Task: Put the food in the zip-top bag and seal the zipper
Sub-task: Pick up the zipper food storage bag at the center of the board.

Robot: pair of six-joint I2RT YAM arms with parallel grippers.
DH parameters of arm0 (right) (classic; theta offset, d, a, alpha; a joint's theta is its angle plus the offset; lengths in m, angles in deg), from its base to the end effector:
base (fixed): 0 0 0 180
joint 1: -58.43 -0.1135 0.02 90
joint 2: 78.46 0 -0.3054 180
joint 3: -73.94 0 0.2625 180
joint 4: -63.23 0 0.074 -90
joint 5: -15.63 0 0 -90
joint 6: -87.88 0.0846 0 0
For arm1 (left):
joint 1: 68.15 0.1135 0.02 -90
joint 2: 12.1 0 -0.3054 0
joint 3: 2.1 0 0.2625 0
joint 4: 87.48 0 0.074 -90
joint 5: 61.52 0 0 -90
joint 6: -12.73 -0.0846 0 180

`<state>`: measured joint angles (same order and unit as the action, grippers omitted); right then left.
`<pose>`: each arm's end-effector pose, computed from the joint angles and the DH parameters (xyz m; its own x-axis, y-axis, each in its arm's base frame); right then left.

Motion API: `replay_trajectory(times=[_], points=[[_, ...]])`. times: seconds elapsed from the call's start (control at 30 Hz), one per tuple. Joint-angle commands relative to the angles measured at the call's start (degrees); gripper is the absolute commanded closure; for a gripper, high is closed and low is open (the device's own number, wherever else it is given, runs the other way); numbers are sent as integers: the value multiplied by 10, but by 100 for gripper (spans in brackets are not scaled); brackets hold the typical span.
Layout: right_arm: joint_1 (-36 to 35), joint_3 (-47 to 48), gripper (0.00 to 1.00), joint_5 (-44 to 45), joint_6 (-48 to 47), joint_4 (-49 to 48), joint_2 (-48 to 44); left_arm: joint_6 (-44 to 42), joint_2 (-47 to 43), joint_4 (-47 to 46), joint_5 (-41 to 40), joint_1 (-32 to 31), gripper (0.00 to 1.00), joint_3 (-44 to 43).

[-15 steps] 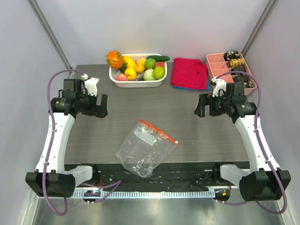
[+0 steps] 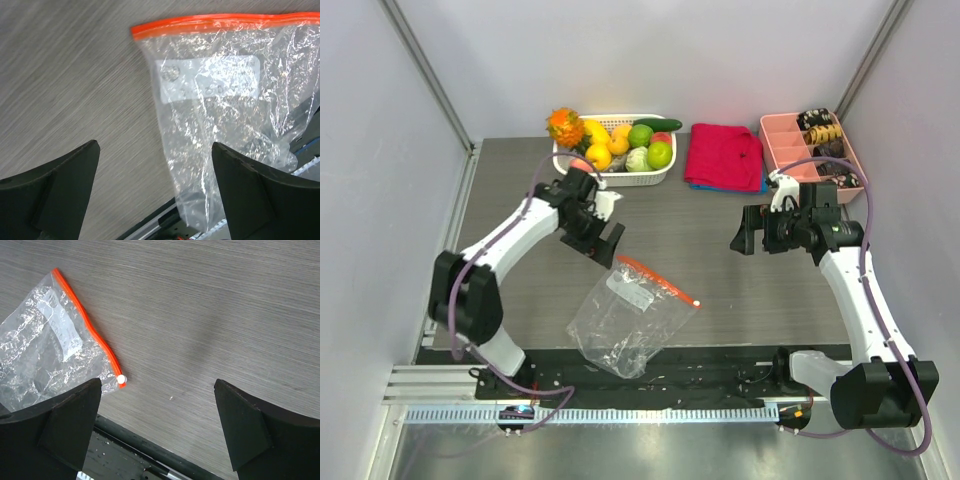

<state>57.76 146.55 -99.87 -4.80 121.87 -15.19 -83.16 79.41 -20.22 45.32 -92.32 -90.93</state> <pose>0.2393 0.0392 0.3149 -0.7436 -0.0509 -0.6666 -0.3264 0.8978 0.2955 0.3033 -0.1630 0.2609 -0.8029 0.4680 -0.3691 0.5679 0.7887 -0.2355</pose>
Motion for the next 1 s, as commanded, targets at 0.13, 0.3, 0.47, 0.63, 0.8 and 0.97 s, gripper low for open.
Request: replay_trajectory(times=[0.13, 0.3, 0.47, 0.63, 0.8, 0.97], points=[[-1, -5, 0, -36, 24, -30, 12, 40, 140, -75, 19, -28, 14, -30], [-1, -9, 0, -89, 26, -36, 35, 37, 185, -74, 37, -33, 43, -46], [0, -18, 0, -103, 56, -61, 41, 19, 184, -66, 78, -35, 90, -68], [0, -13, 0, -157, 52, -60, 42, -24, 94, -75, 127, -35, 100, -73], [0, 32, 3, -199, 47, -46, 40, -130, -56, -109, 225, -36, 100, -31], [0, 71, 7, -246, 60, -49, 34, -185, -141, -160, 263, -51, 100, -14]])
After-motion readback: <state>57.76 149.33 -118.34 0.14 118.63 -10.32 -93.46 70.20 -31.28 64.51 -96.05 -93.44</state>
